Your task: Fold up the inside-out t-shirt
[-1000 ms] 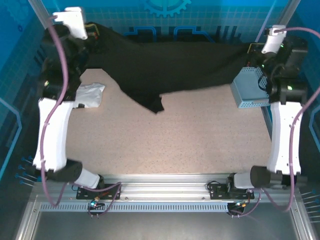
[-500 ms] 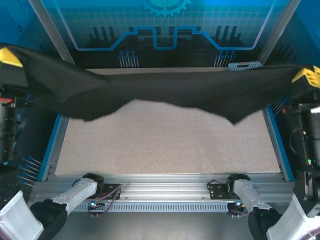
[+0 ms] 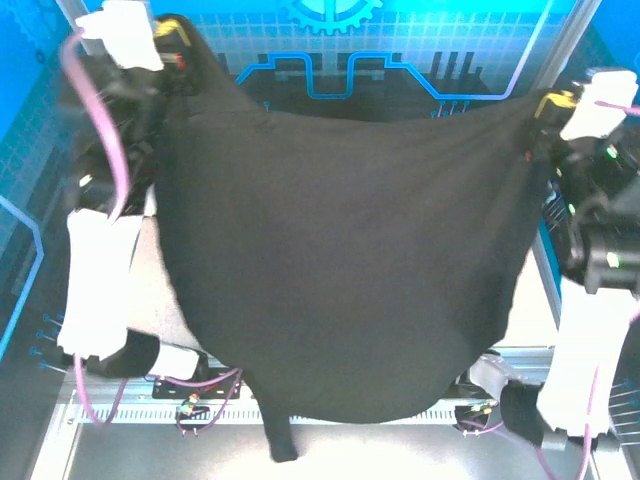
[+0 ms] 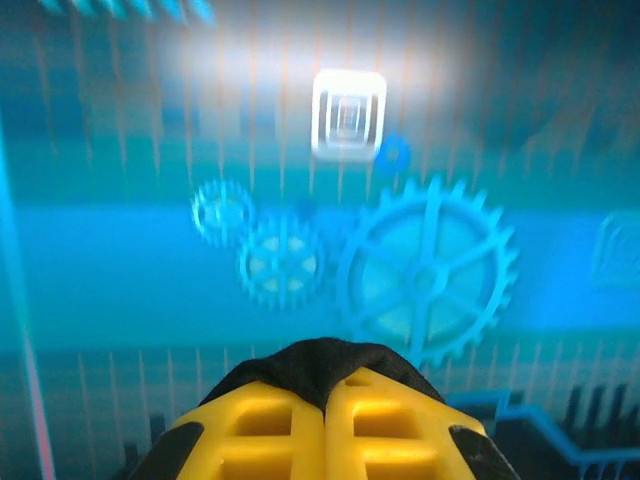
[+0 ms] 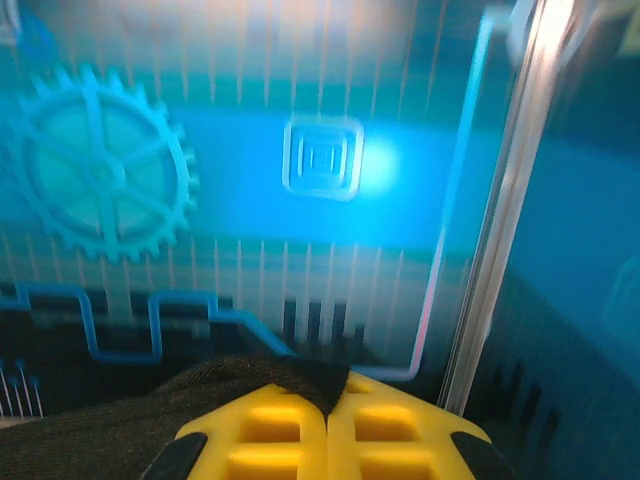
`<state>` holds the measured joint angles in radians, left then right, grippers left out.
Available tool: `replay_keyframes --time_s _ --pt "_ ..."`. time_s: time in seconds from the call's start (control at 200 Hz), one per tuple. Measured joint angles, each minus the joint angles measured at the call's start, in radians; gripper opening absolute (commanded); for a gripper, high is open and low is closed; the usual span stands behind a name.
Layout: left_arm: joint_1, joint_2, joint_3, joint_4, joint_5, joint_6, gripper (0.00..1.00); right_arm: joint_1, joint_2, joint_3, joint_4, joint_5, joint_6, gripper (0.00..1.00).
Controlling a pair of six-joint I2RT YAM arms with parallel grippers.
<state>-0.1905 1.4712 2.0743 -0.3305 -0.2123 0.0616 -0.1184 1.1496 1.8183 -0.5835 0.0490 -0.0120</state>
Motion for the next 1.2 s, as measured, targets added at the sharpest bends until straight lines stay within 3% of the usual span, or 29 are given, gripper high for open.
replay_keyframes --time_s 0.225,0.27,0.305,0.35,0.465,0.515,0.575,0.705,0.835,0.915,1.065,1.201 --pt "0.036 0.416 -0.046 0.148 0.0 -0.002 0.01 0.034 0.427 -0.112 0.197 0.014 0.02 0.01" --pt "0.045 0.55 0.024 0.158 -0.001 -0.003 0.12 0.051 0.552 -0.077 0.222 0.026 0.027 0.09" --pt "0.051 0.665 0.107 0.16 -0.001 -0.004 0.26 0.064 0.667 -0.016 0.229 0.034 0.033 0.17" --pt "0.06 0.824 0.253 0.142 -0.001 -0.009 0.31 0.082 0.841 0.11 0.221 0.055 0.044 0.19" --pt "0.08 1.236 0.711 0.07 0.004 -0.047 0.57 0.114 1.292 0.591 0.126 0.108 0.054 0.32" --pt "0.087 1.321 0.773 0.037 0.011 -0.056 0.64 0.124 1.446 0.777 0.062 0.124 0.066 0.36" --pt "0.095 1.336 0.728 -0.006 0.024 -0.077 0.69 0.131 1.569 0.928 -0.036 0.134 0.07 0.38" --pt "0.1 1.147 0.335 0.033 0.067 -0.139 0.76 0.139 1.549 0.889 -0.172 0.132 0.075 0.48" --pt "0.098 0.853 -0.018 0.042 0.115 -0.258 0.79 0.159 1.204 0.363 -0.13 0.126 0.082 0.56" --pt "0.094 0.586 -0.263 0.09 0.162 -0.367 0.8 0.17 0.956 0.061 -0.104 0.085 0.123 0.61" --pt "0.07 0.099 -0.772 0.31 0.242 -0.59 0.8 0.168 0.613 -0.328 -0.042 0.014 0.201 0.62" --pt "0.035 -0.123 -1.142 0.356 0.315 -0.715 0.8 0.14 0.443 -0.601 -0.048 0.001 0.268 0.62"
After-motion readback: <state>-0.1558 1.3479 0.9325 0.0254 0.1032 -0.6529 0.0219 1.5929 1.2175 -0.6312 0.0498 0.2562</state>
